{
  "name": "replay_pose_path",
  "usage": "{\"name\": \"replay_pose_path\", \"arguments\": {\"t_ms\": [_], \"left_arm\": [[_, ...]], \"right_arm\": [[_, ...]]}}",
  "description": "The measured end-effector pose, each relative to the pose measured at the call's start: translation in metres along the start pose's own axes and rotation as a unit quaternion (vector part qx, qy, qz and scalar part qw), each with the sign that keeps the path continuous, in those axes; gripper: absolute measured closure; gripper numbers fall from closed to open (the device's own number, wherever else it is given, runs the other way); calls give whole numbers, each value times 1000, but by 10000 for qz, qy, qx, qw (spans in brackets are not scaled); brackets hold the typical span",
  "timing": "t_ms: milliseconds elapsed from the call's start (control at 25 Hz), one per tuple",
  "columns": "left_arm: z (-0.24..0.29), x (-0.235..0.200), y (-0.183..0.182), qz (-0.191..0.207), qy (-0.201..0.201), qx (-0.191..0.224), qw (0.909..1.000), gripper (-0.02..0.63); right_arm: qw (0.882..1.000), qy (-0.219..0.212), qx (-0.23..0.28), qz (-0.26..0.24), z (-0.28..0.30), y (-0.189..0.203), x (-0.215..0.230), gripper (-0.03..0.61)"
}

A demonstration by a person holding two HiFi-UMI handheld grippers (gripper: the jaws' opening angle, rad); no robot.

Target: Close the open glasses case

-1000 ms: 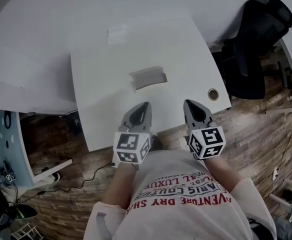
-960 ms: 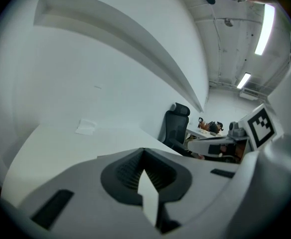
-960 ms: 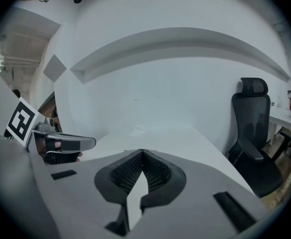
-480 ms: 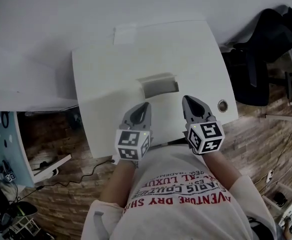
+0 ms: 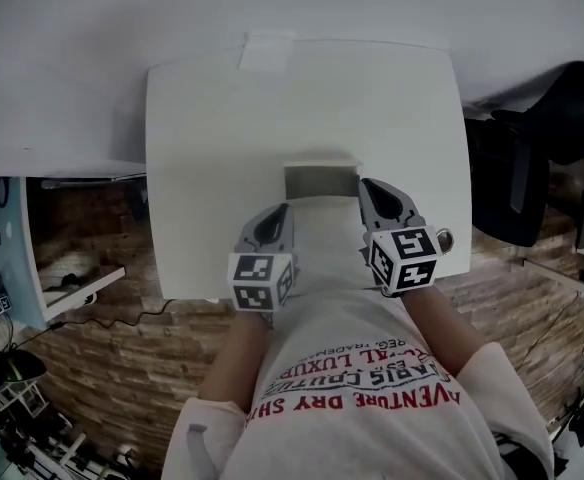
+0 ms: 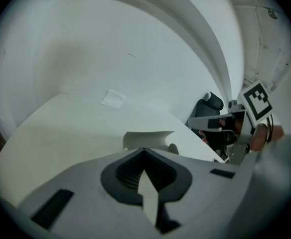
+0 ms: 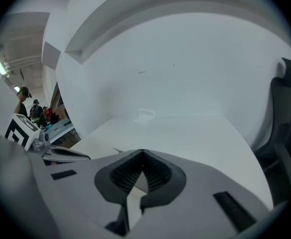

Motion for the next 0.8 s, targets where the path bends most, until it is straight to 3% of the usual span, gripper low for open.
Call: {"name": "replay_pose_path", "arguments": {"t_ms": [360,800], "left_arm": [[37,-4,13,-371,-303,-322,9983,615],[53,-11,23,-465,-353,-539,9968,615]], "right_arm": [[9982,-305,-417,-318,46,-6,27,566],[9969,-452,-527,-382,80,-10,28,566]]}}
Point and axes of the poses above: the fingertips, and each gripper's own axes: z forward along the fingers, x to its right, y out of its underside, the point moved 3 cm from there along -z, backward along the fingers, and after that the axes turned 14 degrees about -x, right-handed, at the moved point
